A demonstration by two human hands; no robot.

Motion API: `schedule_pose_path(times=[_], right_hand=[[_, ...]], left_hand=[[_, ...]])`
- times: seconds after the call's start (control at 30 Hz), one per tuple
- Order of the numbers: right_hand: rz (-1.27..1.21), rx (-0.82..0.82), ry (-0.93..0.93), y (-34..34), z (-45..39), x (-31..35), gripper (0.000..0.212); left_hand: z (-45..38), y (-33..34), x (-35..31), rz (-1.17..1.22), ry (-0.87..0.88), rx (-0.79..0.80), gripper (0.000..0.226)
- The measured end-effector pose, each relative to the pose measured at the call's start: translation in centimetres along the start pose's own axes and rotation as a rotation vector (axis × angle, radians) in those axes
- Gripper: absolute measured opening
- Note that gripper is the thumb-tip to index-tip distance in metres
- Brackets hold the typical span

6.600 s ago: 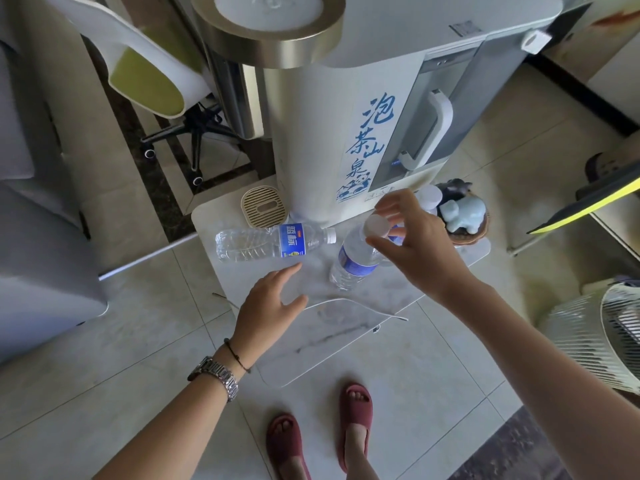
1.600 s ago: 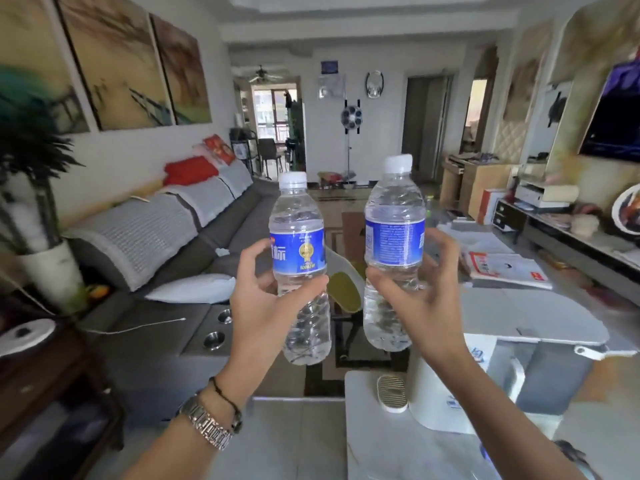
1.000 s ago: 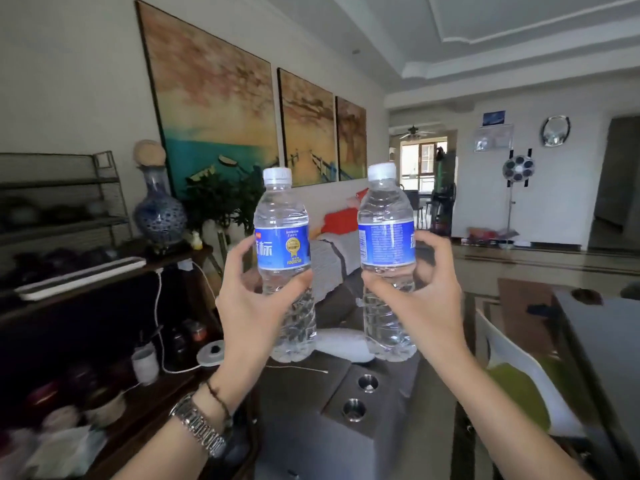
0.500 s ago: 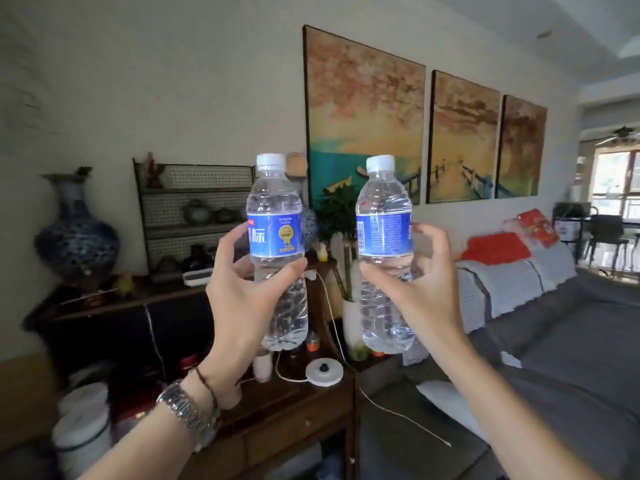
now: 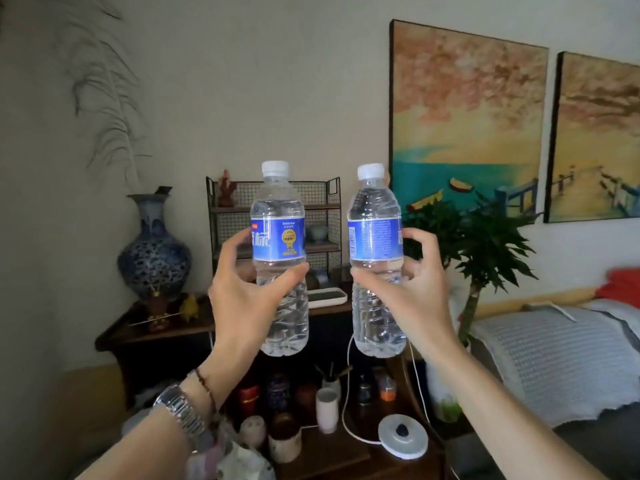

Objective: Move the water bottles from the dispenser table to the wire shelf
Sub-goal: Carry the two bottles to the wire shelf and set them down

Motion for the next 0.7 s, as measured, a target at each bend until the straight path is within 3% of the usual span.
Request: schedule_pose_path(times=[0.33, 0.7], right_hand=[[-0.076, -0.011, -0.034, 9.0, -11.7, -4.1, 0.068], [-0.127, 0.030, -0.041, 14.7, -23.4, -9.3, 0.068]], left_hand=[[-9.9, 3.0, 12.3, 0.020, 0.049, 0.026, 0.076], [-16.5, 8.0, 20.9, 0.001, 0.073, 0.026, 0.075]])
Point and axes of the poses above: each hand's wrist, its own z-axis away from the middle knuckle, its own y-axis out of the palm, x = y × z, the point moved 8 cm from there along -z, towards the middle knuckle, and after that the axes turned 15 degrees about y, right-handed, at the moved point
